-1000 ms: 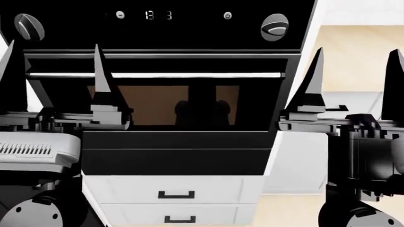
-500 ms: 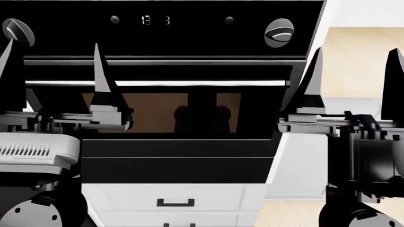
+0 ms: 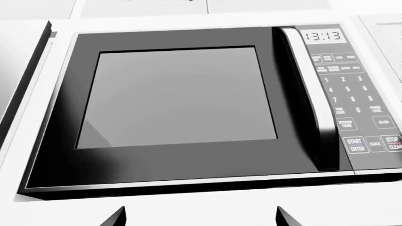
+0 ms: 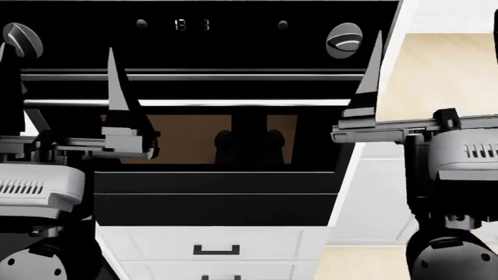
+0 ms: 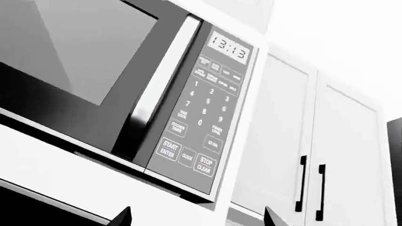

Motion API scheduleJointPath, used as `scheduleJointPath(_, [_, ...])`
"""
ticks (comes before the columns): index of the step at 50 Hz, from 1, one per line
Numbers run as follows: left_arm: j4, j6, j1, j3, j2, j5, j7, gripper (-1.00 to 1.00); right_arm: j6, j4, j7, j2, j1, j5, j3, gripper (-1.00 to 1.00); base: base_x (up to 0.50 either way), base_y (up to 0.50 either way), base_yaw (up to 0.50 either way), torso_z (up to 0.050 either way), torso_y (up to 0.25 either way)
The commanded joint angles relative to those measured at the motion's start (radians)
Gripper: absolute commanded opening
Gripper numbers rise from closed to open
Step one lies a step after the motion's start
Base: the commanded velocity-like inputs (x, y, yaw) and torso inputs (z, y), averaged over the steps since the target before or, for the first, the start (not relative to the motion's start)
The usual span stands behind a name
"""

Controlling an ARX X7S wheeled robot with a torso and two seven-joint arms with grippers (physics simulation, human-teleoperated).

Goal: Preheat the oven by turning the temperature knob.

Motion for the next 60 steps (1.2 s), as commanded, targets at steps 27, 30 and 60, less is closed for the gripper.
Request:
scheduleJointPath(27, [0.016, -0.019, -0.005, -0.001, -0.02, -0.03, -0.014, 1.0, 0.338, 0.068, -0.243, 0.302, 0.327, -0.519, -0.647, 1.0, 0.0, 0.0, 0.0, 0.0, 0.0])
scheduleJointPath(30, [0.014, -0.018, -0.005, 0.0, -0.021, -0.03, -0.015, 1.0, 0.332, 0.071, -0.246, 0.306, 0.325, -0.509, -0.641, 1.0, 0.0, 0.0, 0.0, 0.0, 0.0])
scheduleJointPath(60, [0.001, -0.006, 0.002, 0.017, -0.03, -0.028, -0.021, 1.0, 0.234, 0.093, -0.191, 0.274, 0.206, -0.33, -0.54, 1.0, 0.0, 0.0, 0.0, 0.0, 0.0])
